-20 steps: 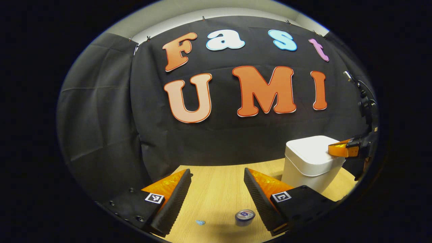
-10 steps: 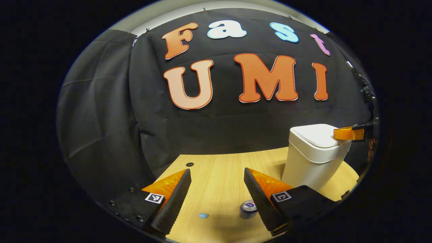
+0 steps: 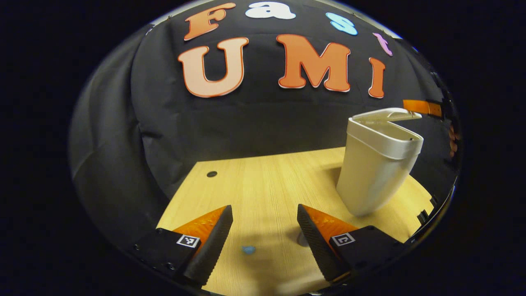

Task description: Press the lid of the desktop garbage bin to open it, pick up the crumpled paper on the desktop and throw it into the bin, then pick up the pop can on the desktop and drop it into the bin, and finally close the garbage bin lid.

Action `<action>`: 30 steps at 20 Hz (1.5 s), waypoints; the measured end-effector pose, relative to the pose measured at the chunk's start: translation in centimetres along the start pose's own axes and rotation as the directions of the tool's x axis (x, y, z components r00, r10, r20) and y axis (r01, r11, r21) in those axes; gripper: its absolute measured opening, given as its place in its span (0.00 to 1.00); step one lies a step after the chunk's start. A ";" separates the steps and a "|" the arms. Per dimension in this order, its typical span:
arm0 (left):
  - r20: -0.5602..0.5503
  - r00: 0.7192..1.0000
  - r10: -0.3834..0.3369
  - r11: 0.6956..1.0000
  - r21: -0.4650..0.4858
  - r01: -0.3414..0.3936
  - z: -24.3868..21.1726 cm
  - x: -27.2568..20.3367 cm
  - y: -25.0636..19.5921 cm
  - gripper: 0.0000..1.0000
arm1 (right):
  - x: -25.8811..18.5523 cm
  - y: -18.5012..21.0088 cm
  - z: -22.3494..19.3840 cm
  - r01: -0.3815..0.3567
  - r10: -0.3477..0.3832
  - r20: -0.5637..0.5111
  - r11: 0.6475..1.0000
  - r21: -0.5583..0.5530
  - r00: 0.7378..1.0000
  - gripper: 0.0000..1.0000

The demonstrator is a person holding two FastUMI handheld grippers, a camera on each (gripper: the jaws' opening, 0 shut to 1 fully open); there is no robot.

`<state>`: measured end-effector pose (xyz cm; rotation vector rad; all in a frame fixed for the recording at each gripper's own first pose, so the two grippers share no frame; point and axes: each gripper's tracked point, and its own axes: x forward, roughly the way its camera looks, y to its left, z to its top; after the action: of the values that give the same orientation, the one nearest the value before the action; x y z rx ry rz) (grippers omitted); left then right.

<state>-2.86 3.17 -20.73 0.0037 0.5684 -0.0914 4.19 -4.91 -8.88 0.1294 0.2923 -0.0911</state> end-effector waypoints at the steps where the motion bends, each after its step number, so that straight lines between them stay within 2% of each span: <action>1: -0.025 1.000 -0.014 1.000 0.002 0.014 -1.1 0.5 0.0 0.96 | -0.3 0.4 0.0 -0.001 0.001 0.006 1.000 -0.010 1.000 0.05; 2: -0.045 0.999 -0.030 1.000 0.003 0.030 -1.9 0.8 0.1 1.00 | -0.5 0.8 -0.1 0.002 -0.002 0.009 1.000 -0.028 1.000 0.05; 4: -0.086 0.995 -0.059 0.998 0.001 0.059 -3.3 1.4 -0.1 1.00 | -1.3 1.7 -0.1 0.001 0.000 0.026 0.998 -0.060 1.000 0.23; 5: -0.110 0.991 -0.072 0.997 -0.004 0.072 -4.4 2.1 -0.2 1.00 | -1.5 1.9 0.1 0.004 -0.002 0.034 0.998 -0.070 0.999 0.39; 7: -0.151 0.984 -0.092 0.996 -0.024 0.089 -6.1 2.6 0.0 1.00 | -2.1 2.9 -0.2 -0.004 0.006 0.029 0.998 -0.068 1.000 0.50; 8: -0.171 0.980 -0.102 0.995 -0.036 0.097 -6.9 2.9 -0.1 0.96 | -2.3 3.4 -0.2 -0.010 0.012 0.031 0.998 -0.061 0.999 0.60; 9: -0.186 0.976 -0.114 0.993 -0.049 0.107 -7.6 3.2 0.0 1.00 | -2.5 3.8 -0.3 -0.014 0.016 0.035 0.998 -0.056 0.999 0.72; 11: -0.224 0.965 -0.139 0.989 -0.080 0.124 -9.2 3.5 0.0 1.00 | -2.8 4.8 -1.0 -0.027 0.029 0.028 0.998 -0.051 0.999 0.80; 12: -0.262 0.955 -0.142 0.988 -0.101 0.120 -10.2 3.6 0.2 1.00 | -2.8 5.3 -1.9 -0.039 0.039 0.005 0.998 -0.047 0.999 0.87; 16: -0.337 0.929 -0.153 0.985 -0.133 0.114 -14.0 5.2 0.5 0.98 | -3.3 7.3 -4.2 -0.069 0.067 -0.054 0.997 -0.032 0.996 0.89; 19: -0.349 0.918 -0.188 0.980 -0.130 0.152 -15.8 5.9 0.0 0.98 | -3.7 8.6 -5.3 -0.086 0.084 -0.069 0.996 -0.033 0.994 0.90; 24: -0.348 0.916 -0.197 0.980 -0.088 0.177 -17.1 5.9 0.9 0.98 | -3.9 10.1 -8.4 -0.100 0.095 -0.127 0.994 -0.036 0.987 0.92; 30: -0.339 0.930 -0.140 0.990 -0.063 0.126 -17.2 7.2 3.3 0.96 | -3.6 11.4 -12.7 -0.120 0.115 -0.209 0.993 -0.009 0.971 0.92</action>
<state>-5.81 6.38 -39.21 -0.0595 0.9207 -0.2139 -1.60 8.37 -18.53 0.1346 0.4941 0.0442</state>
